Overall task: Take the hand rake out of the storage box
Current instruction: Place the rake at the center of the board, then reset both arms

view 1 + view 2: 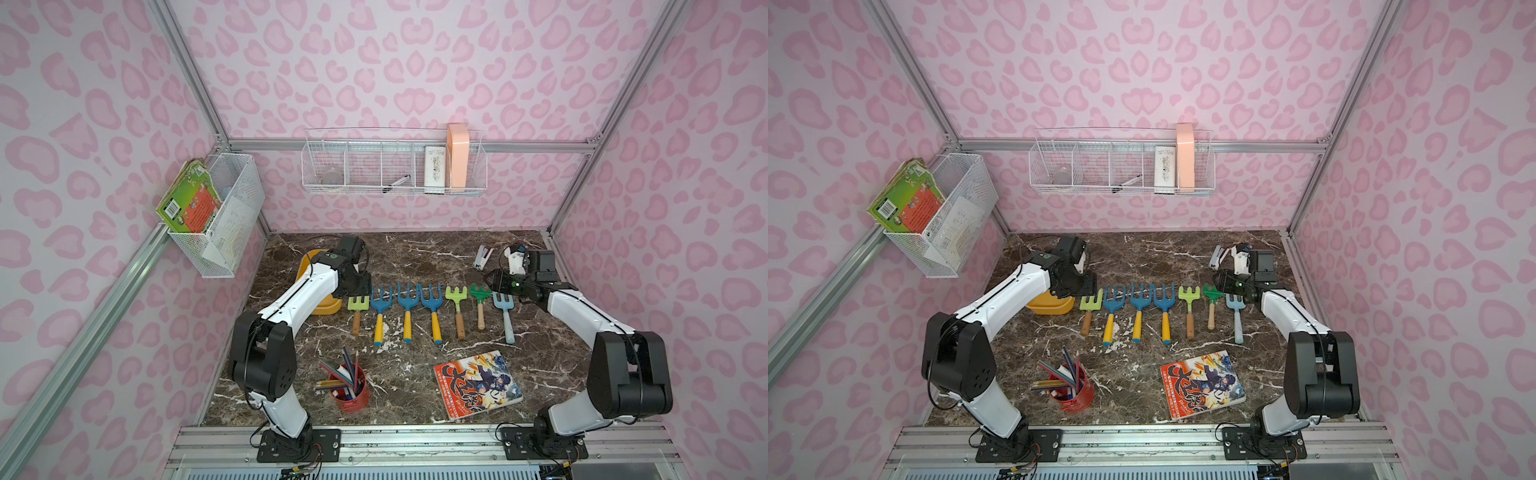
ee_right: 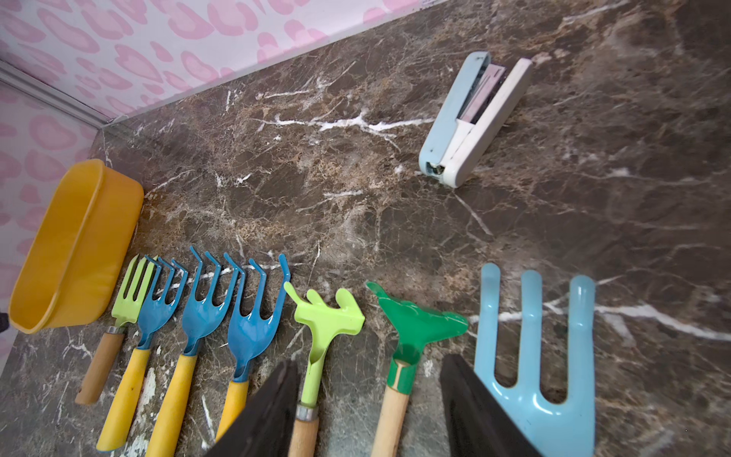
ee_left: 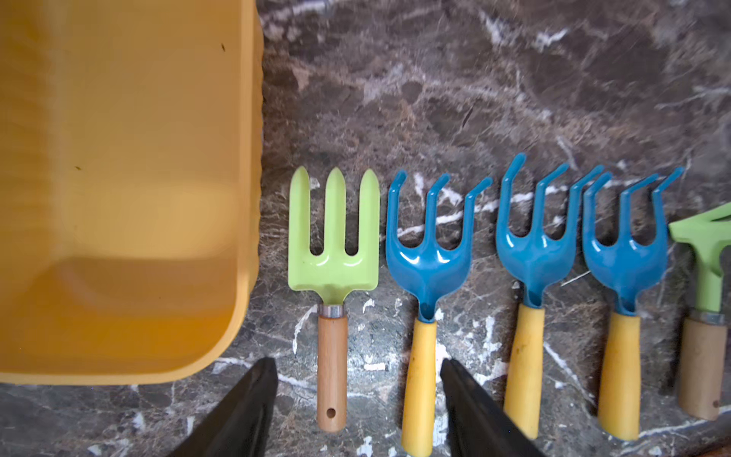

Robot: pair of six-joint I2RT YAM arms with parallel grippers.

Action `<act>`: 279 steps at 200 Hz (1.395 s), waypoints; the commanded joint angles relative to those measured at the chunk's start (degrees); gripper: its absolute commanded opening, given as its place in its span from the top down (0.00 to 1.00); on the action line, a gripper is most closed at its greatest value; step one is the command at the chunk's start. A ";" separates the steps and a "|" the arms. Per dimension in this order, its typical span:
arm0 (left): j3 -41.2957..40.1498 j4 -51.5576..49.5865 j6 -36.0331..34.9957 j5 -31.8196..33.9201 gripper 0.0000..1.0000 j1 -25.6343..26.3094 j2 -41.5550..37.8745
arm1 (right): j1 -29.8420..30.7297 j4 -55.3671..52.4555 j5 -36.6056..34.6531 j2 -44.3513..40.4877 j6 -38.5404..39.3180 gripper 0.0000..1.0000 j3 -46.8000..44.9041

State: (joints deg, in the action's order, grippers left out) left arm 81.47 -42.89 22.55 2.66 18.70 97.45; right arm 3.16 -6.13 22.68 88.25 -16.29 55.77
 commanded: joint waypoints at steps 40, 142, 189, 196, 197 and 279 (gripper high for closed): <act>0.63 7.28 1.20 6.04 0.27 -4.37 -2.56 | -1.27 2.89 -2.23 -1.10 0.21 0.19 0.04; -11.52 27.81 -1.93 16.83 0.01 -8.06 -2.33 | -9.93 22.61 -14.15 -7.55 -1.81 0.01 -11.64; -21.03 42.75 -7.77 24.14 0.02 -8.16 -3.71 | -9.93 39.70 -21.57 -11.16 6.54 0.01 -25.33; -21.91 45.07 -8.97 24.16 0.02 -8.15 -3.53 | -9.93 43.31 -22.29 -11.02 6.85 0.01 -27.76; -22.07 45.39 -9.16 24.11 0.02 -8.20 -3.56 | -9.97 43.84 -22.31 -11.00 7.00 0.01 -28.10; -34.83 63.78 -19.32 14.44 0.03 -9.82 -5.98 | -5.53 74.86 -25.36 -4.23 11.82 0.01 -41.99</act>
State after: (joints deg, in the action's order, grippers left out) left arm 48.53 11.62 7.20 22.22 8.88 92.01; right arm -4.27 52.58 -0.36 82.65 -7.22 16.34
